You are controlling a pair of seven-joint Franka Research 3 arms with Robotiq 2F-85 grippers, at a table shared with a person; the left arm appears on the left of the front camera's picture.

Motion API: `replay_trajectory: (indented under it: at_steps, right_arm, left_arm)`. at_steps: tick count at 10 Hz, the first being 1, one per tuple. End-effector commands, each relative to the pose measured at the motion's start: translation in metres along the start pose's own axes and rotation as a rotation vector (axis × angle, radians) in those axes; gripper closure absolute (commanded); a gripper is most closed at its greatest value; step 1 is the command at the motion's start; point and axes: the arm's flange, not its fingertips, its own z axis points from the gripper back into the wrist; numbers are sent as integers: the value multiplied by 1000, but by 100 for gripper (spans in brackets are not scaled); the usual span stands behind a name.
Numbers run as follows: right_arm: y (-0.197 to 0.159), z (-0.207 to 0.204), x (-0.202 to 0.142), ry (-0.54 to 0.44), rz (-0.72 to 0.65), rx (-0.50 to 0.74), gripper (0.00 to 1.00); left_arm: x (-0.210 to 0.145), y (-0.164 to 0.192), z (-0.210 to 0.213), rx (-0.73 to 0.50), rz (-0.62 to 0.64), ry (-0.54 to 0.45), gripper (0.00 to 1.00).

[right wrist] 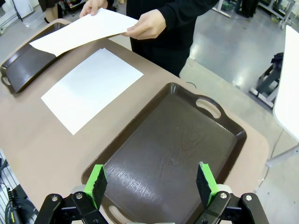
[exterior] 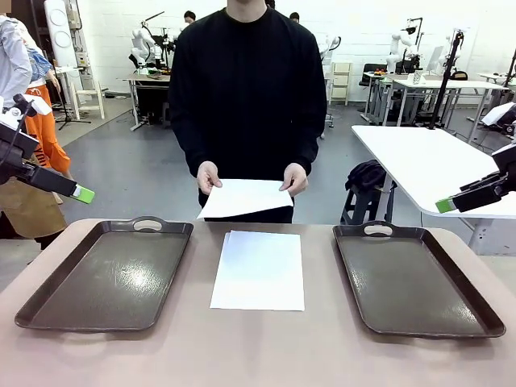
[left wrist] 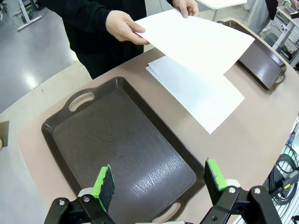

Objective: Sort the A4 documents.
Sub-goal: Receive the A4 Paper.

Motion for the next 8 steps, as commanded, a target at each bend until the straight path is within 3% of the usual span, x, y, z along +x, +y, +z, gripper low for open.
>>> replay_trajectory:
  at_steps: [1,8]
  right_arm:
    - [0,0,0,-1,-8,3,0]
    - [0,0,0,-1,-8,3,0]
  left_arm:
    - [0,2,1,-2,-2,-8,0]
    - [0,2,1,-2,-2,-8,0]
